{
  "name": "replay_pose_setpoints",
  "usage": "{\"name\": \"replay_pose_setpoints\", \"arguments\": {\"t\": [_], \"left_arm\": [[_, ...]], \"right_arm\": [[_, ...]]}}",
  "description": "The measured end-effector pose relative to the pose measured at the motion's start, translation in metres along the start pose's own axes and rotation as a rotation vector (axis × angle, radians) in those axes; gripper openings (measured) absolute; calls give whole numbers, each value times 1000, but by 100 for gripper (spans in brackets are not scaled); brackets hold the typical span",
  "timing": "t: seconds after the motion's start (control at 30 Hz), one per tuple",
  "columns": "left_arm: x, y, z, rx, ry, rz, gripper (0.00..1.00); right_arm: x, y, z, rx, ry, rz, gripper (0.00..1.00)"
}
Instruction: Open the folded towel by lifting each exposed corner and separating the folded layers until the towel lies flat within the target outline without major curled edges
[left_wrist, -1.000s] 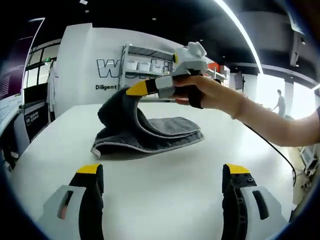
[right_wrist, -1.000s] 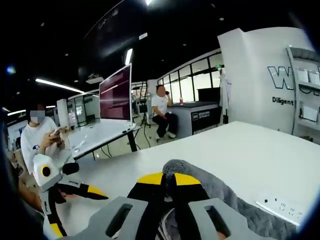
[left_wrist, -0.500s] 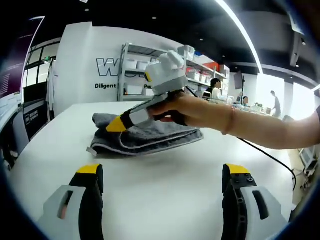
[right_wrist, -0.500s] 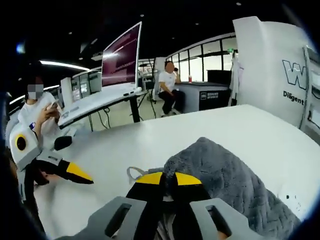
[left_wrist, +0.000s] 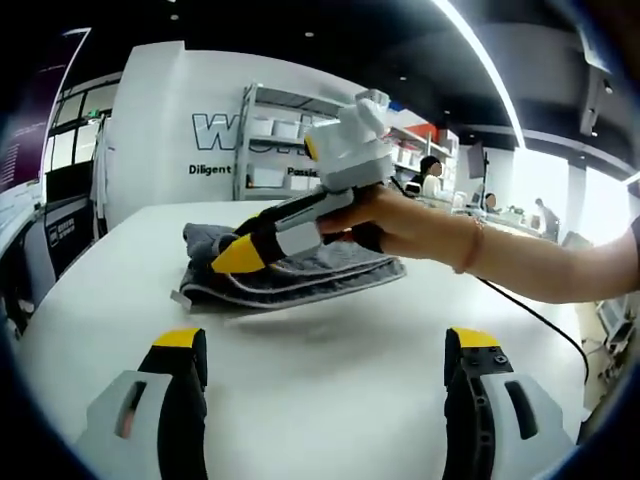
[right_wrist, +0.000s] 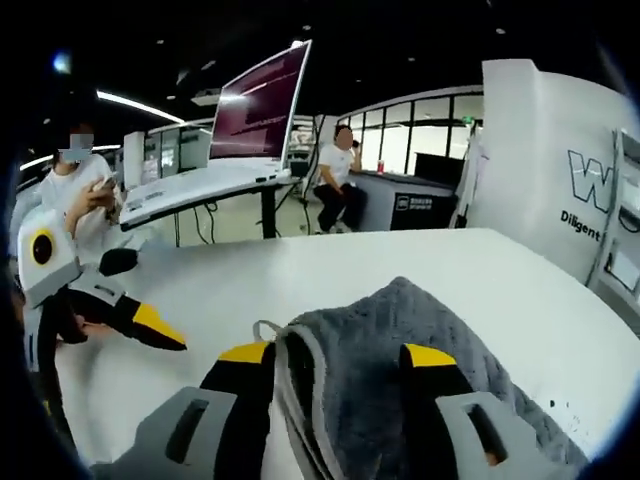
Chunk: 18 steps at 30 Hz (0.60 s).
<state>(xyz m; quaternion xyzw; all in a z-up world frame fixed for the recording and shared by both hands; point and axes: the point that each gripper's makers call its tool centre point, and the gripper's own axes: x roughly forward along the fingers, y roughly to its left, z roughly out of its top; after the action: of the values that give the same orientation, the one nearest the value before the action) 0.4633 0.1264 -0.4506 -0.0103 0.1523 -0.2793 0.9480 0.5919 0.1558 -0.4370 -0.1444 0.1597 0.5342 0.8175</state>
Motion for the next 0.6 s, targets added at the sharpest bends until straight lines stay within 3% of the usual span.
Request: {"name": "replay_pose_setpoints", "arguments": {"t": [0.37, 0.5, 0.6], "left_arm": [[1, -3, -3, 10, 16, -10, 98], [1, -3, -3, 9, 15, -9, 98], [1, -4, -4, 8, 18, -12, 98]], "right_arm": [[-68, -43, -12, 54, 0, -158, 91], [-98, -45, -28, 50, 42, -157, 99], [-121, -46, -39, 45, 67, -170, 99]]}}
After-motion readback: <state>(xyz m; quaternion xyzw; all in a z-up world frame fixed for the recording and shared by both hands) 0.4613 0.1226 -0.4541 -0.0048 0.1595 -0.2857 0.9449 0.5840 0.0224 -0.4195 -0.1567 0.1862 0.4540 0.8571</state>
